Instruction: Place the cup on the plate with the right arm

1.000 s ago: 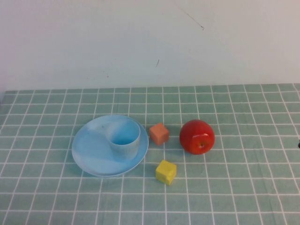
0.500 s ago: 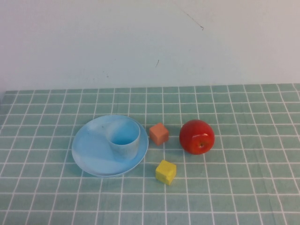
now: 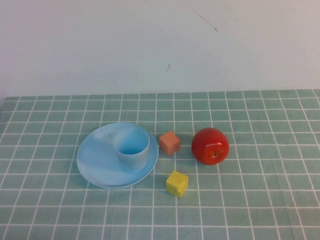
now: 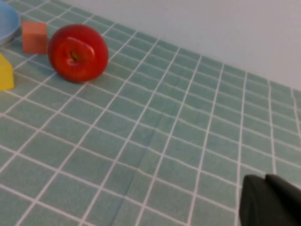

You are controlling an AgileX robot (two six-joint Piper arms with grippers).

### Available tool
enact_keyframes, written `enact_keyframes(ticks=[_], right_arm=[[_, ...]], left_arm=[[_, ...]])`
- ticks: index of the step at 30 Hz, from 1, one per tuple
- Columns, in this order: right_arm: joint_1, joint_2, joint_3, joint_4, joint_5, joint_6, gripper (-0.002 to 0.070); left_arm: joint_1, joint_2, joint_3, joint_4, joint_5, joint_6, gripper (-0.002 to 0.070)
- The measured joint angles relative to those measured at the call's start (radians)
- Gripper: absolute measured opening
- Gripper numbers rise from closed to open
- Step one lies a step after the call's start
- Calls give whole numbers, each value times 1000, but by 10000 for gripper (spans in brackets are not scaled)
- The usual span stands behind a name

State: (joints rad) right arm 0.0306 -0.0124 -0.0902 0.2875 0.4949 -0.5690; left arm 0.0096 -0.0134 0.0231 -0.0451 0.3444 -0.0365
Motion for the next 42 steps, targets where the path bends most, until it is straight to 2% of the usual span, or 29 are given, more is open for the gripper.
enact_keyframes(ticks=[5, 24, 27, 34, 42], right_arm=[[-2, 0, 110, 50, -75, 0, -2], [-2, 0, 117, 55, -99, -1, -2], [-2, 0, 117, 9, -104, 48, -2], [-2, 0, 117, -248, -121, 314, -2], [-2, 0, 117, -282, -125, 354, -2]], left_arm=[[0, 0, 0, 0, 0, 0, -3], [0, 0, 0, 0, 0, -2, -3], [0, 0, 0, 0, 0, -2, -3], [0, 0, 0, 0, 0, -2, -3], [0, 0, 0, 0, 0, 0, -3]])
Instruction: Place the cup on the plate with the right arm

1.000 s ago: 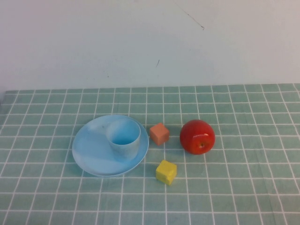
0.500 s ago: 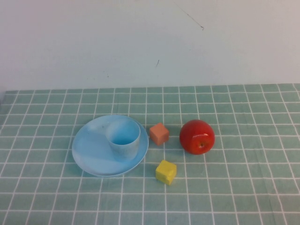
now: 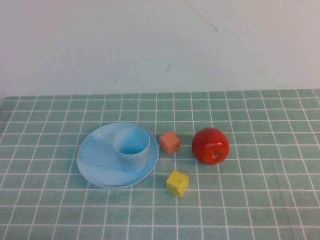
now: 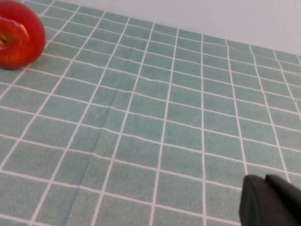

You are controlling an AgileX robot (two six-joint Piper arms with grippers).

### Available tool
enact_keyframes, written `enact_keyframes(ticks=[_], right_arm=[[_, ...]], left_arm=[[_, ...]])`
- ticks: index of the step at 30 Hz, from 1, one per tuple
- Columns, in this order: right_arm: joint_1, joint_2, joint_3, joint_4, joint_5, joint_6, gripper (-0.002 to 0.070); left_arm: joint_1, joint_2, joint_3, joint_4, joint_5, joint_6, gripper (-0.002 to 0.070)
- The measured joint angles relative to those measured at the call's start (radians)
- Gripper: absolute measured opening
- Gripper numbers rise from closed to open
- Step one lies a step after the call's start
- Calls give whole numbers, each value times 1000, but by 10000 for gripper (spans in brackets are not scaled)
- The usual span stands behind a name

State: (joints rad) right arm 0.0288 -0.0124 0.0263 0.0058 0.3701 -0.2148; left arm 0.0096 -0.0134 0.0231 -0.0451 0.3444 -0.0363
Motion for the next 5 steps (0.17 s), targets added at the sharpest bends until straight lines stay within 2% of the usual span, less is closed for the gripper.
enact_keyframes(ticks=[5], right_arm=[[0, 0, 0, 4, -2, 2, -2]], left_arm=[[0, 0, 0, 0, 0, 0, -3]])
